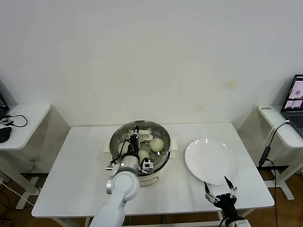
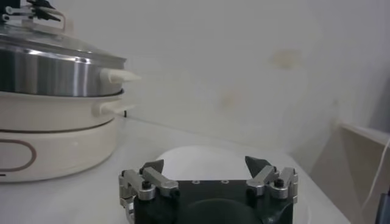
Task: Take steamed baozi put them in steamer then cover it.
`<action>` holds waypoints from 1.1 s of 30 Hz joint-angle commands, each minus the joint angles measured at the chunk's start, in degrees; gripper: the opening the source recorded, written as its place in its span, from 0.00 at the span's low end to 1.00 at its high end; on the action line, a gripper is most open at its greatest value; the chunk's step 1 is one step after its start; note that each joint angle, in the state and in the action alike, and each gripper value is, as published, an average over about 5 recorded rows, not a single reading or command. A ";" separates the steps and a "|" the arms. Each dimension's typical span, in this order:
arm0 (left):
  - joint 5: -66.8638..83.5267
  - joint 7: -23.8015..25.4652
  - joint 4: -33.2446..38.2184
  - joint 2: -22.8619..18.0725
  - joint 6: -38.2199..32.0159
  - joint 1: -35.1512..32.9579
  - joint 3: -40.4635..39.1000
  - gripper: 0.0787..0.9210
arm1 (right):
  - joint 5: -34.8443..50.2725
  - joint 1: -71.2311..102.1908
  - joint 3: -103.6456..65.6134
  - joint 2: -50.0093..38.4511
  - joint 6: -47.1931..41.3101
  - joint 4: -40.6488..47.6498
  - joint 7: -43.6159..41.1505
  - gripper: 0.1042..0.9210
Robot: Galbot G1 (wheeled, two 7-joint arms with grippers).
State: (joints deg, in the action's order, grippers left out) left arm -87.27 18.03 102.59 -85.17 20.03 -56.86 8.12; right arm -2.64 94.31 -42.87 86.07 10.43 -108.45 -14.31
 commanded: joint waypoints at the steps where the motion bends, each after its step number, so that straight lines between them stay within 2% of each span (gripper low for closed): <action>1: 0.29 -0.69 1.31 -0.11 -0.22 -0.49 -0.02 0.11 | -0.09 0.06 0.09 0.06 -0.07 -0.10 -0.03 0.88; 7: 0.87 -0.61 4.98 0.80 -0.60 -2.70 -0.14 0.31 | -0.14 0.24 0.19 0.05 -0.05 -0.24 -0.04 0.88; 12: 2.42 -1.41 10.84 3.22 -1.37 -7.03 -0.34 0.48 | -0.14 0.46 0.18 0.01 -0.01 -0.39 -0.04 0.88; 16: 6.23 -4.93 17.69 6.62 -4.48 -12.57 0.61 0.62 | 0.04 0.60 -0.03 -0.09 -0.02 -0.43 0.11 0.88; 21: 14.79 -11.56 26.38 10.00 -10.11 -23.47 4.81 0.79 | 0.17 0.55 -0.04 -0.15 -0.07 -0.14 0.16 0.88; 25: 37.45 -19.76 29.13 12.15 -14.83 -32.14 10.53 0.87 | 0.32 0.73 0.39 -0.32 -0.09 -0.23 0.11 0.88; 28: 60.18 -25.84 27.53 12.73 -22.88 -37.33 17.28 0.88 | 0.42 1.01 0.75 -0.55 -0.13 -0.38 0.05 0.88; 30: 70.97 -28.19 25.56 12.41 -28.41 -40.51 22.22 0.88 | 0.45 1.30 1.03 -0.65 -0.18 -0.60 0.02 0.88; 33: 83.89 -30.52 23.70 12.75 -30.70 -44.74 26.31 0.88 | 0.46 2.04 1.44 -0.85 -0.12 -1.09 -0.01 0.88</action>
State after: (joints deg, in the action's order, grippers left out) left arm -60.03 2.42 124.28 -75.42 6.29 -82.04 17.80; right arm -2.27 95.52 -41.99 85.45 10.26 -109.03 -14.32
